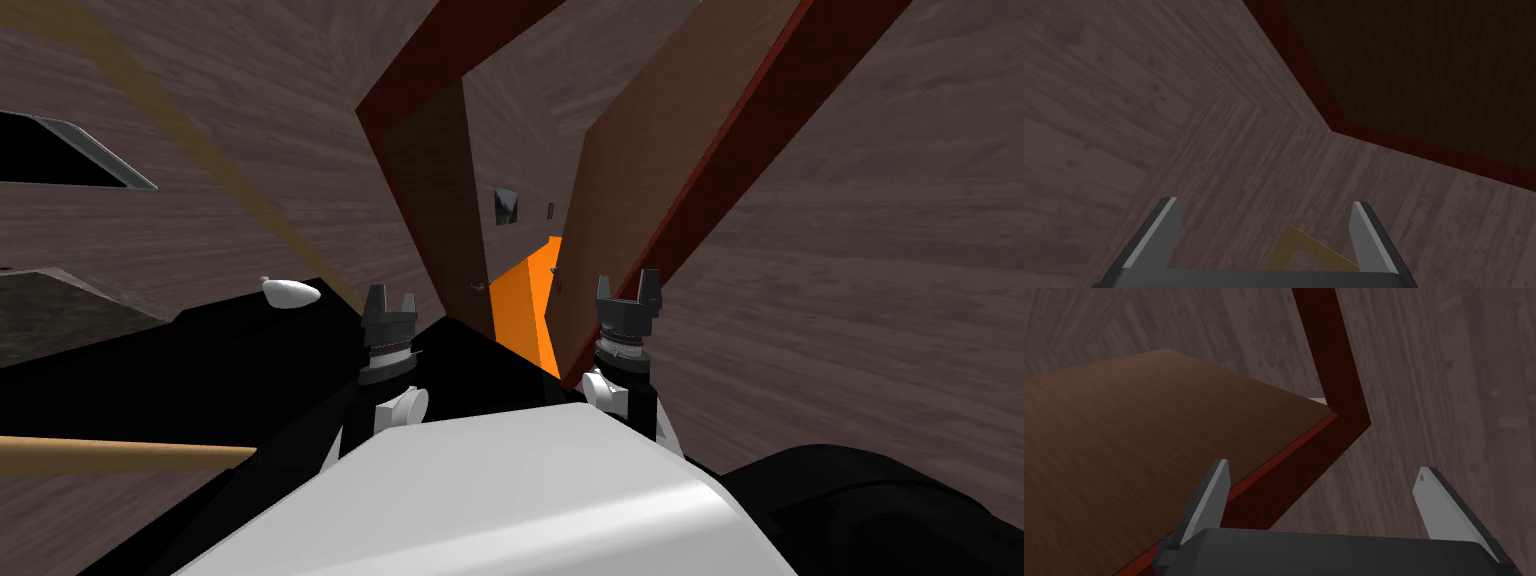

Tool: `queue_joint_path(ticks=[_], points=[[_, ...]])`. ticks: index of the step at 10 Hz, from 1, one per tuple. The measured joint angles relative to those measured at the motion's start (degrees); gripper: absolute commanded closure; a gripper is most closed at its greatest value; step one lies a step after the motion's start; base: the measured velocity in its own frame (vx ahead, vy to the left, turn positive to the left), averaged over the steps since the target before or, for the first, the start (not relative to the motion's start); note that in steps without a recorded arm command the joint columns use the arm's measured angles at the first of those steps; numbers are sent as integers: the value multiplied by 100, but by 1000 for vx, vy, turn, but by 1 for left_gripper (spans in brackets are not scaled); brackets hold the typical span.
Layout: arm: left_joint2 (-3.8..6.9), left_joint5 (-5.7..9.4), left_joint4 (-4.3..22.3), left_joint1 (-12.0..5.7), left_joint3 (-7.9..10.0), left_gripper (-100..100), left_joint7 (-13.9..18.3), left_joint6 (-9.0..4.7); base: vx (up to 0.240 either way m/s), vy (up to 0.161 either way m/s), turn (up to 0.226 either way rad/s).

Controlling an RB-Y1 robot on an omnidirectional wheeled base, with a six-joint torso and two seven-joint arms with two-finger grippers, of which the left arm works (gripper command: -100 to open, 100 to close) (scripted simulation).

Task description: Push the door open

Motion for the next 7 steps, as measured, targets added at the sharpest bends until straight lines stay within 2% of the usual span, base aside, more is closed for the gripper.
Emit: queue_joint_path(ticks=[3, 5, 7], points=[[81, 1, 374, -84, -39, -100, 49, -89, 135, 82, -83], [100, -18, 584, -171, -91, -100, 59, -88, 96, 78, -54], [124, -37, 822, -198, -157, -100, 75, -164, 91, 69, -60]])
